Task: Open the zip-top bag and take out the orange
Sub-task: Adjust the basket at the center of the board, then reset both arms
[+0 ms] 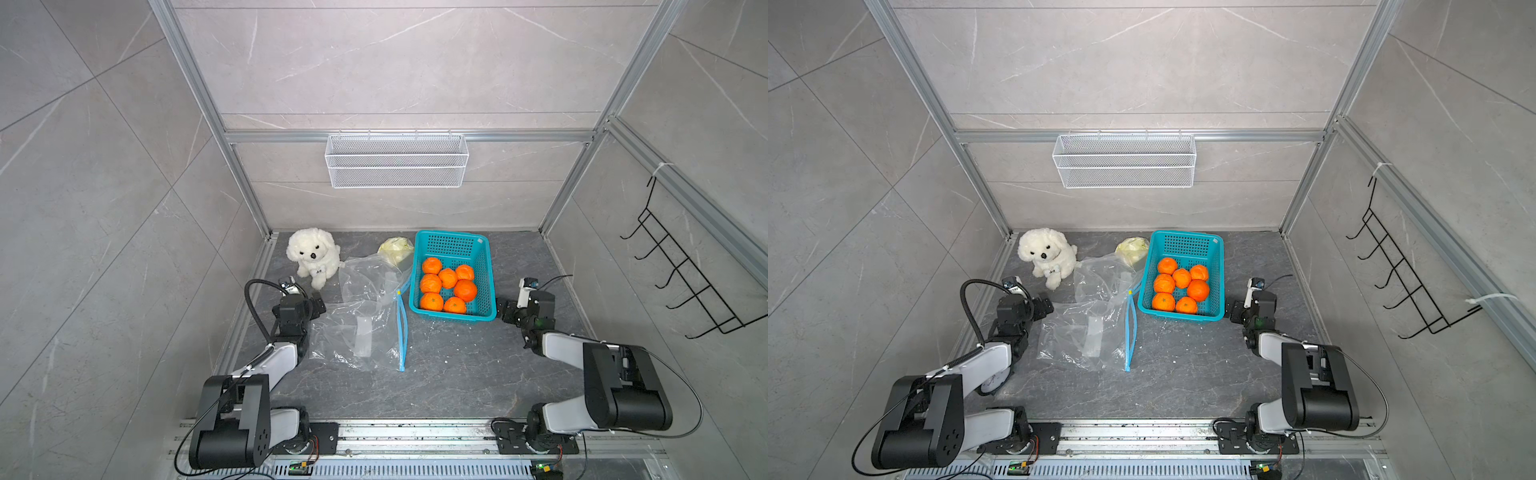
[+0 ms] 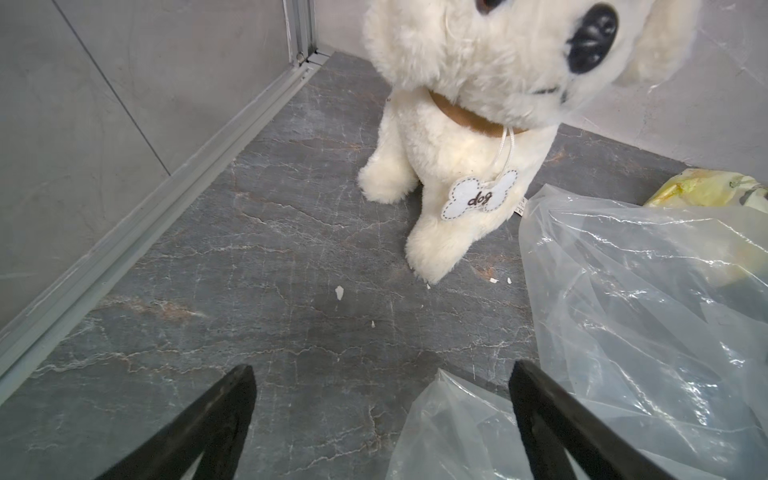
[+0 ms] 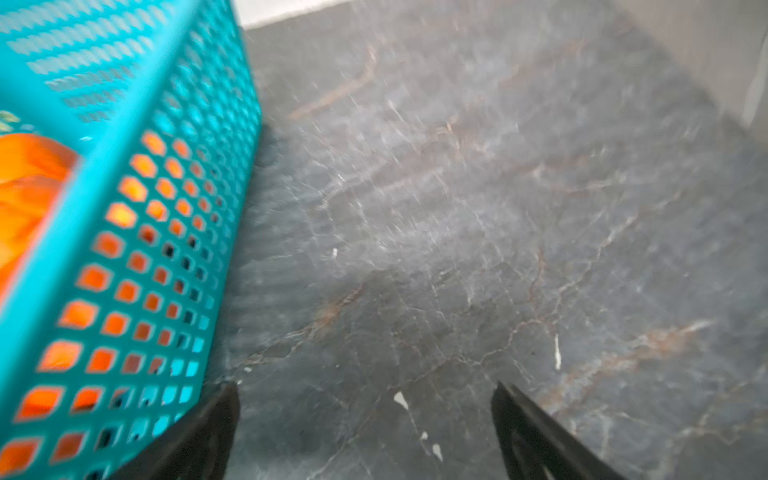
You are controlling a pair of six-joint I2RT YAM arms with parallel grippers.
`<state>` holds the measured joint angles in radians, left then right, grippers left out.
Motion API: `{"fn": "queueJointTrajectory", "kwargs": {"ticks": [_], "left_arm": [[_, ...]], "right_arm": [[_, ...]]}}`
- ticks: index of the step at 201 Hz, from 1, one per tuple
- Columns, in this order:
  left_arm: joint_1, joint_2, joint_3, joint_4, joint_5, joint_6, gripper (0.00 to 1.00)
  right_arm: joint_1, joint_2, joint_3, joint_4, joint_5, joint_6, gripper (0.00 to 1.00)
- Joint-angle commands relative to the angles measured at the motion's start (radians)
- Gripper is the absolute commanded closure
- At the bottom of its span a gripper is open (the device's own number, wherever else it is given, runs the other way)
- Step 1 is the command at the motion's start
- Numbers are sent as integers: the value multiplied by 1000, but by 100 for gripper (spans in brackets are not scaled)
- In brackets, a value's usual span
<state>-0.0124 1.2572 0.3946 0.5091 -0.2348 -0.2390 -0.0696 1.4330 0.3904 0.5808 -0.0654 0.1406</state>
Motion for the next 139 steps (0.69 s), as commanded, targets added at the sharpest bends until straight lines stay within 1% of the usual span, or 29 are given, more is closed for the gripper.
{"fn": "queueJointTrajectory", "kwargs": {"ticks": [1,11,20,26,30,36,42,53,64,78,89,96,104,111,125,135,139], "left_arm": [[25,5,15,162,-43,31,1],[36,3,21,156,-20,52,1],[36,-5,10,174,8,129,0],[37,-10,-14,204,8,179,0],[37,-22,-34,214,-7,191,0],[38,-56,-55,192,-35,178,0],[41,-81,-78,185,-25,172,0],[43,-71,-114,292,-17,172,0],[47,-65,-90,259,-21,161,0],[62,-34,-71,281,-11,155,0],[74,-40,-70,271,-28,129,0],[91,-47,-58,240,24,134,0],[106,-50,-32,172,63,152,0],[110,-41,-25,165,80,154,0],[139,-35,-25,158,179,125,1],[137,-80,-46,113,221,134,0],[137,-91,-61,124,225,138,0]], "right_arm": [[14,-18,-31,208,-25,-36,1],[28,-5,-29,231,-30,-51,1],[51,8,-38,260,-34,-79,1],[69,18,-40,269,-25,-100,1],[81,31,-40,282,-17,-109,1],[92,58,-36,299,-4,-117,1],[102,85,-32,329,7,-121,1],[116,77,-17,271,10,-139,1],[118,81,-24,294,16,-139,1],[120,98,-58,380,15,-139,1],[119,91,-89,421,61,-122,1],[120,92,-102,456,112,-101,1],[119,99,-107,477,132,-93,1],[119,95,-97,455,129,-94,1],[119,98,-89,441,96,-106,1],[120,96,-84,427,68,-119,1],[119,96,-84,429,63,-121,1]]}}
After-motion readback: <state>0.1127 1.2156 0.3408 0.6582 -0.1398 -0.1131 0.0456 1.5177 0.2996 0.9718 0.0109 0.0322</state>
